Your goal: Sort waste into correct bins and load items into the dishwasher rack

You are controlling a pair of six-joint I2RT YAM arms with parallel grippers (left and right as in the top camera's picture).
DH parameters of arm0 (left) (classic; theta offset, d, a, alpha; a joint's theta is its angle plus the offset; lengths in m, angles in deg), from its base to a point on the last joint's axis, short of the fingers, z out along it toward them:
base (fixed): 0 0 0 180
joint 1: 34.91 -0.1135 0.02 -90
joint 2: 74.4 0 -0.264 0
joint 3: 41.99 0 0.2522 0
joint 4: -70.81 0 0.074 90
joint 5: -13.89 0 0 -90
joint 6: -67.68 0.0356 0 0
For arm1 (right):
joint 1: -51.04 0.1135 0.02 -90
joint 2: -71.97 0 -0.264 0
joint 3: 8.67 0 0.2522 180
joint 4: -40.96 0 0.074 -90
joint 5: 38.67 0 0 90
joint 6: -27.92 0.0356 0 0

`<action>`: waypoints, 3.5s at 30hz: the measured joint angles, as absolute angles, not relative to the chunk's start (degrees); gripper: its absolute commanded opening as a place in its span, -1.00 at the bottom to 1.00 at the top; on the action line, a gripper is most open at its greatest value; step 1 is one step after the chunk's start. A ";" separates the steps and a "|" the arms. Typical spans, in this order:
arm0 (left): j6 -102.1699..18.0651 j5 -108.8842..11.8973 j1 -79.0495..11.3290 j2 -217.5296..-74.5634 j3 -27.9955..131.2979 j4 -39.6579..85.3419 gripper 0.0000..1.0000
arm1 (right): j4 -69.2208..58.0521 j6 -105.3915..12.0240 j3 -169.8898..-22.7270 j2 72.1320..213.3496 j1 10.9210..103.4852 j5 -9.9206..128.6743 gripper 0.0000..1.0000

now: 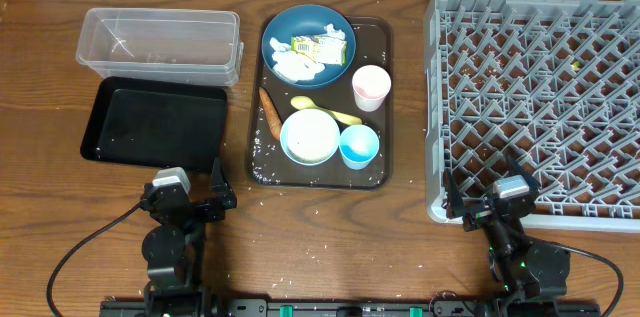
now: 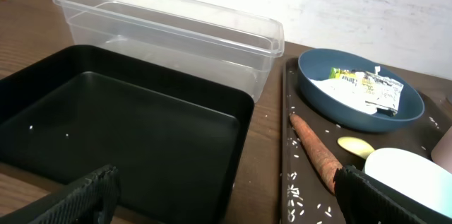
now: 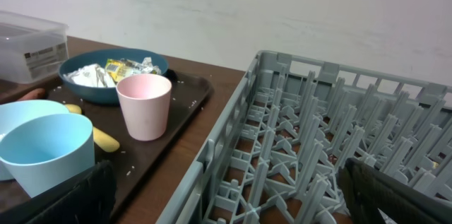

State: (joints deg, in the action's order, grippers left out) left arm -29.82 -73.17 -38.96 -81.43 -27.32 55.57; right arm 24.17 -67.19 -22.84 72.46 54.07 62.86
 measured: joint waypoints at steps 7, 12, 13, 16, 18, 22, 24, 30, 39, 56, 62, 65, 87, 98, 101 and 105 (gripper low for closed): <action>-29.82 -73.17 -38.96 -81.43 -27.32 55.57 0.96 | 24.17 -67.19 -22.84 72.46 54.07 62.86 0.98; -29.82 -73.17 -38.96 -81.43 -27.32 55.55 0.96 | 24.17 -67.19 -22.84 72.46 54.07 62.86 0.99; -29.82 -73.17 -38.96 -81.43 -27.32 55.57 0.96 | 24.17 -67.19 -22.84 72.46 54.07 62.86 0.99; -29.82 -73.17 -38.96 -81.43 -27.32 55.57 0.96 | 24.17 -67.19 -22.84 72.46 54.07 62.88 0.98; -29.82 -73.17 -38.96 -81.43 -27.32 55.57 0.96 | 24.17 -67.19 -22.84 72.46 54.07 62.86 0.98; -29.82 -73.17 -38.96 -81.43 -27.32 55.57 0.96 | 24.17 -67.19 -22.84 72.46 54.07 62.88 0.98; -29.82 -73.17 -38.96 -81.43 -27.32 55.57 0.96 | 24.17 -67.19 -22.84 72.46 54.07 62.86 0.99; -29.82 -73.17 -38.96 -81.43 -27.32 55.57 0.96 | 24.17 -67.19 -22.84 72.46 54.07 62.86 0.99; -29.85 -73.17 -38.96 -81.43 -27.32 55.55 0.96 | 24.17 -67.19 -22.84 72.46 54.07 62.88 0.99; -29.82 -73.17 -38.96 -81.43 -27.32 55.57 0.96 | 24.17 -67.19 -22.84 72.46 54.07 62.86 0.99; -29.85 -73.17 -38.96 -81.43 -27.32 55.57 0.96 | 24.17 -67.19 -22.84 72.46 54.07 62.86 0.99; -29.82 -73.17 -38.96 -81.43 -27.32 55.57 0.96 | 24.17 -67.19 -22.84 72.46 54.07 62.86 0.99; -30.44 -64.65 -38.96 -81.65 -27.82 68.01 0.96 | 31.41 -67.40 -22.81 72.55 54.07 61.73 0.99; -36.38 -60.62 -38.96 -96.11 -6.16 59.99 0.96 | 35.80 -67.10 -35.27 80.24 54.07 63.61 0.98; -36.71 -60.10 -38.85 -105.16 3.92 55.75 0.96 | 34.40 -67.10 -42.73 87.28 54.07 64.50 0.98; -35.40 -59.51 -37.50 -116.09 15.85 47.66 0.96 | 29.29 -67.08 -52.08 96.98 54.07 66.19 0.99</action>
State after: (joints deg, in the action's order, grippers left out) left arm -35.40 -59.51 -37.50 -116.09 15.85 47.66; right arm 29.29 -67.08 -52.08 96.98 54.07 66.19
